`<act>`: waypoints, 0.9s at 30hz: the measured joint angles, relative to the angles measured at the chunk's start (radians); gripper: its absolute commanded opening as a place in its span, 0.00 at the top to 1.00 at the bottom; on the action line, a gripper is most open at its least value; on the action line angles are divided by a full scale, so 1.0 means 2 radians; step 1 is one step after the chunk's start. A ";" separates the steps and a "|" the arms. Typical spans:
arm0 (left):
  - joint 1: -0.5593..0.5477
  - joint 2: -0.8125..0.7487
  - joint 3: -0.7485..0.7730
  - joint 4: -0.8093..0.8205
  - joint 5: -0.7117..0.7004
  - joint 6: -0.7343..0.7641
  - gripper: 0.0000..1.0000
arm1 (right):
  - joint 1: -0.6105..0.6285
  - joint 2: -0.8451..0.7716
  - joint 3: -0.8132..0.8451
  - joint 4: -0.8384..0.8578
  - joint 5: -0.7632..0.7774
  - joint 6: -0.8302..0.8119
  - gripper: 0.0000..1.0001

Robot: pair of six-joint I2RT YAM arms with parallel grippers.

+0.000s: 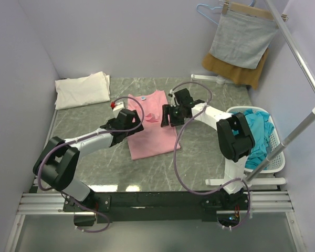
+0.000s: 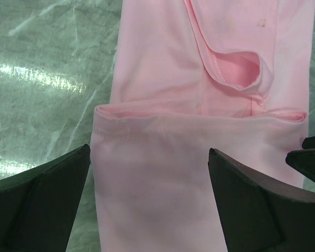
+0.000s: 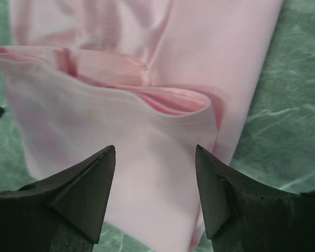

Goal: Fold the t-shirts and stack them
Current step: Fold the folded rectangular tshirt in 1/3 of the way

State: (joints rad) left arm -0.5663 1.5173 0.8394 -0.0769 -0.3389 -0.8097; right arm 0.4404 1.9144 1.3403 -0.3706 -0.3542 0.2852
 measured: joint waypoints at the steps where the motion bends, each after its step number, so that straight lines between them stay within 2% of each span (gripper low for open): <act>1: 0.001 0.005 0.000 0.005 -0.001 0.000 0.01 | 0.000 0.007 0.002 0.000 0.005 -0.002 0.31; 10: 0.005 0.039 -0.014 0.038 -0.012 -0.001 0.01 | 0.000 0.037 0.014 -0.010 0.043 -0.015 0.32; 19: 0.010 0.059 -0.020 0.071 -0.008 -0.002 0.00 | 0.000 0.040 0.017 -0.011 0.045 -0.021 0.41; 22: 0.011 0.065 -0.020 0.075 -0.004 -0.002 0.03 | 0.000 0.044 0.017 -0.013 0.038 -0.022 0.50; 23: 0.011 0.066 -0.020 0.078 -0.002 -0.002 0.07 | 0.000 0.044 0.017 -0.014 0.036 -0.022 0.60; 27: 0.011 0.066 -0.020 0.087 0.003 -0.003 0.15 | 0.000 0.044 0.017 -0.014 0.028 -0.023 0.83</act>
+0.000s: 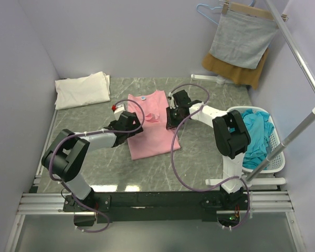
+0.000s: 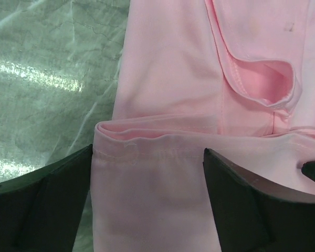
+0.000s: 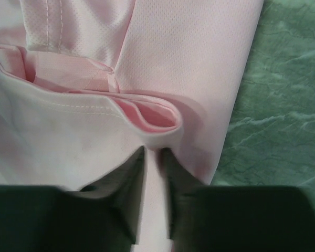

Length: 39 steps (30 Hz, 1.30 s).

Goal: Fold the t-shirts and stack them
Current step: Fold the folded rectangular tshirt in 1/3 of the way, then grab one side of the 2/3 rectangular tshirt with both arms

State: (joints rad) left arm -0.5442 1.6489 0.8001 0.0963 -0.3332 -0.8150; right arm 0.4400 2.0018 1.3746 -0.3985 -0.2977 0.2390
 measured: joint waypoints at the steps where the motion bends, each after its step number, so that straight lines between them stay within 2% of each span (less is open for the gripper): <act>1: 0.000 0.000 0.000 0.001 0.000 -0.001 0.16 | 0.000 0.000 0.000 0.000 -0.001 -0.002 0.87; 2: 0.000 0.000 -0.001 0.001 0.000 -0.001 0.17 | 0.000 0.000 0.000 0.001 -0.002 -0.001 0.92; 5: 0.000 0.000 -0.002 0.000 0.000 0.000 0.21 | 0.000 0.000 0.000 0.001 -0.003 -0.001 0.96; 8: 0.000 -0.004 -0.002 -0.003 -0.001 0.000 0.30 | 0.000 -0.003 -0.002 0.001 -0.001 0.000 0.96; 17: 0.000 -0.038 -0.003 0.000 0.009 0.007 0.44 | -0.001 -0.055 -0.046 -0.002 0.022 0.002 0.97; 21: 0.000 -0.038 -0.003 0.003 0.020 0.009 0.48 | -0.001 -0.078 -0.059 -0.002 0.034 0.004 0.96; 24: 0.000 -0.034 -0.004 0.004 0.026 0.009 0.46 | -0.001 -0.079 -0.062 -0.005 0.043 0.005 0.96; 25: 0.000 -0.032 -0.004 0.005 0.028 0.009 0.43 | -0.001 -0.079 -0.062 -0.006 0.045 0.005 0.90; 26: 0.000 -0.029 -0.004 0.005 0.029 0.009 0.25 | -0.001 -0.078 -0.062 -0.007 0.048 0.005 0.79; 27: 0.000 -0.026 -0.005 0.004 0.028 0.009 0.18 | -0.001 -0.077 -0.062 -0.007 0.050 0.007 0.68; 28: 0.000 -0.022 -0.005 0.002 0.028 0.008 0.15 | -0.001 -0.075 -0.061 -0.007 0.054 0.008 0.41; 29: 0.000 -0.019 -0.005 -0.001 0.027 0.005 0.07 | -0.001 -0.073 -0.060 -0.008 0.058 0.011 0.30; 30: 0.000 -0.016 -0.005 -0.005 0.025 0.003 0.01 | -0.001 -0.070 -0.059 -0.009 0.063 0.012 0.21; 31: 0.000 -0.015 -0.006 -0.009 0.022 0.002 0.00 | -0.001 -0.068 -0.059 -0.008 0.069 0.015 0.15; 39: 0.000 -0.050 -0.023 -0.054 -0.021 -0.010 0.01 | -0.002 -0.084 -0.072 -0.010 0.123 0.023 0.08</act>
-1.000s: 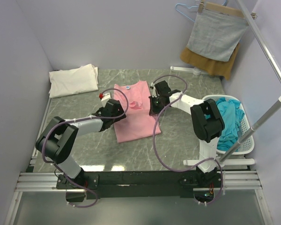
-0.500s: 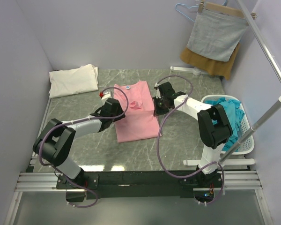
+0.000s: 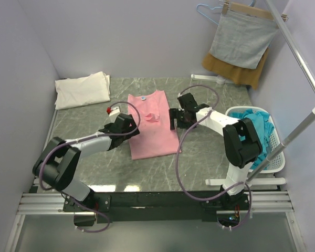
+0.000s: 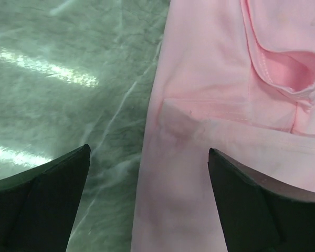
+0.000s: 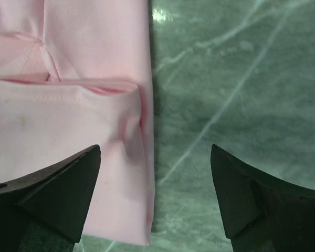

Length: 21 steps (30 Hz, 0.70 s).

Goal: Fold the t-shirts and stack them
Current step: Grab one side of the 2/3 rectangular tshirt with both arms

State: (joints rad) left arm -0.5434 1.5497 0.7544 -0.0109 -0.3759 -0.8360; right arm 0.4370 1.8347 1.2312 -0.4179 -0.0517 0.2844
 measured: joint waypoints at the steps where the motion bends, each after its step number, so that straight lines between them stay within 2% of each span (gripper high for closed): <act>1: 0.000 -0.012 -0.003 -0.006 -0.004 -0.001 0.01 | 0.000 -0.009 -0.006 -0.001 0.002 0.002 0.08; 5: 0.000 -0.070 -0.034 -0.010 -0.005 -0.011 0.01 | -0.007 -0.064 -0.050 0.004 -0.014 0.010 0.09; 9: 0.000 -0.124 -0.091 -0.005 0.020 -0.023 0.00 | -0.021 -0.104 -0.098 0.025 -0.064 0.019 0.12; 16: -0.012 -0.203 -0.169 0.000 0.068 -0.036 0.01 | -0.033 -0.114 -0.164 0.047 -0.147 0.029 0.14; 21: -0.019 -0.247 -0.199 0.027 0.100 -0.046 0.15 | -0.034 -0.116 -0.193 0.064 -0.189 0.032 0.15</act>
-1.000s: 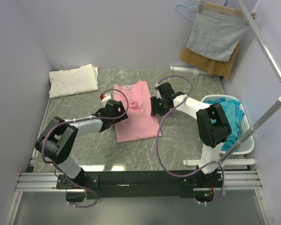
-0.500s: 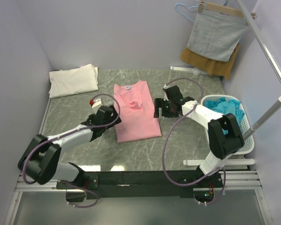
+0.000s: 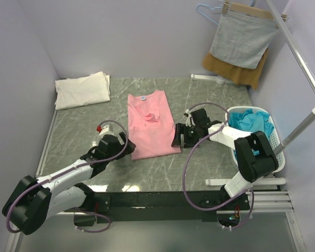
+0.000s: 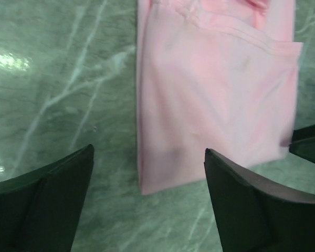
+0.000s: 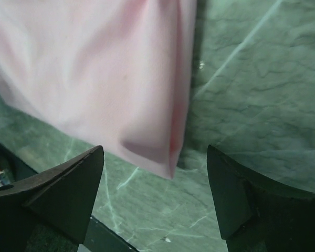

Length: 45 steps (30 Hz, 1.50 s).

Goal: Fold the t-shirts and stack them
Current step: Grab one side of the 2/3 rectangular tshirt with both arms

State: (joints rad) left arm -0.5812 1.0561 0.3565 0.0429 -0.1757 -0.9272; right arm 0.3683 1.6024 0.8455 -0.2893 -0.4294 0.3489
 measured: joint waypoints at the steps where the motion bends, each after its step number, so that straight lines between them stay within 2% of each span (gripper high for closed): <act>1: -0.001 -0.007 -0.008 0.009 0.007 -0.003 0.17 | 0.000 -0.003 -0.005 0.005 -0.008 0.001 0.15; 4: -0.008 -0.017 -0.030 0.028 0.022 -0.014 0.21 | 0.000 -0.012 -0.024 0.023 -0.027 0.006 0.15; 7: -0.021 -0.019 -0.045 0.041 0.031 -0.024 0.31 | 0.000 -0.020 -0.036 0.031 -0.035 0.010 0.16; 12: -0.041 0.006 -0.054 0.077 0.038 -0.041 0.39 | -0.001 -0.020 -0.037 0.035 -0.039 0.012 0.16; 13: -0.043 0.010 -0.057 0.084 0.038 -0.044 0.45 | -0.001 -0.020 -0.037 0.035 -0.041 0.012 0.16; 17: -0.047 0.031 -0.064 0.116 0.039 -0.055 0.52 | -0.001 -0.014 -0.038 0.043 -0.050 0.014 0.21; 20: -0.047 0.042 -0.066 0.127 0.037 -0.058 0.62 | -0.001 -0.002 -0.038 0.061 -0.068 0.020 0.27; 22: -0.047 0.048 -0.066 0.129 0.034 -0.057 0.76 | -0.002 0.009 -0.038 0.075 -0.083 0.025 0.34; 23: -0.047 0.051 -0.066 0.130 0.033 -0.059 0.78 | -0.003 0.014 -0.037 0.080 -0.089 0.026 0.38; 24: -0.047 0.054 -0.066 0.130 0.031 -0.058 0.80 | -0.004 0.021 -0.036 0.088 -0.097 0.027 0.45; 26: -0.047 0.064 -0.066 0.134 0.028 -0.056 0.89 | -0.005 0.034 -0.035 0.098 -0.109 0.030 0.51; 27: -0.047 0.067 -0.065 0.137 0.027 -0.057 0.92 | -0.005 0.040 -0.033 0.102 -0.114 0.032 0.58; 28: -0.047 0.072 -0.063 0.139 0.027 -0.055 0.99 | -0.006 0.045 -0.033 0.105 -0.119 0.035 0.61; 32: -0.047 0.092 -0.050 0.145 0.024 -0.053 0.99 | -0.006 0.051 -0.034 0.105 -0.114 0.032 0.91; 34: -0.047 0.096 -0.046 0.144 0.023 -0.051 0.99 | -0.006 0.051 -0.035 0.100 -0.109 0.030 0.99; 40: -0.048 0.084 -0.035 0.108 0.022 -0.035 0.99 | -0.008 0.031 -0.050 0.095 -0.098 0.030 1.00; 45: -0.063 0.011 -0.034 0.035 0.022 -0.031 0.99 | -0.007 -0.031 -0.075 0.066 -0.083 0.038 1.00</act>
State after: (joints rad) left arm -0.7078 1.0775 0.2893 0.1131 -0.1314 -0.9890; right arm 0.3534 1.5394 0.6952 -0.1574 -0.5945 0.4244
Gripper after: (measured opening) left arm 0.023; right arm 0.023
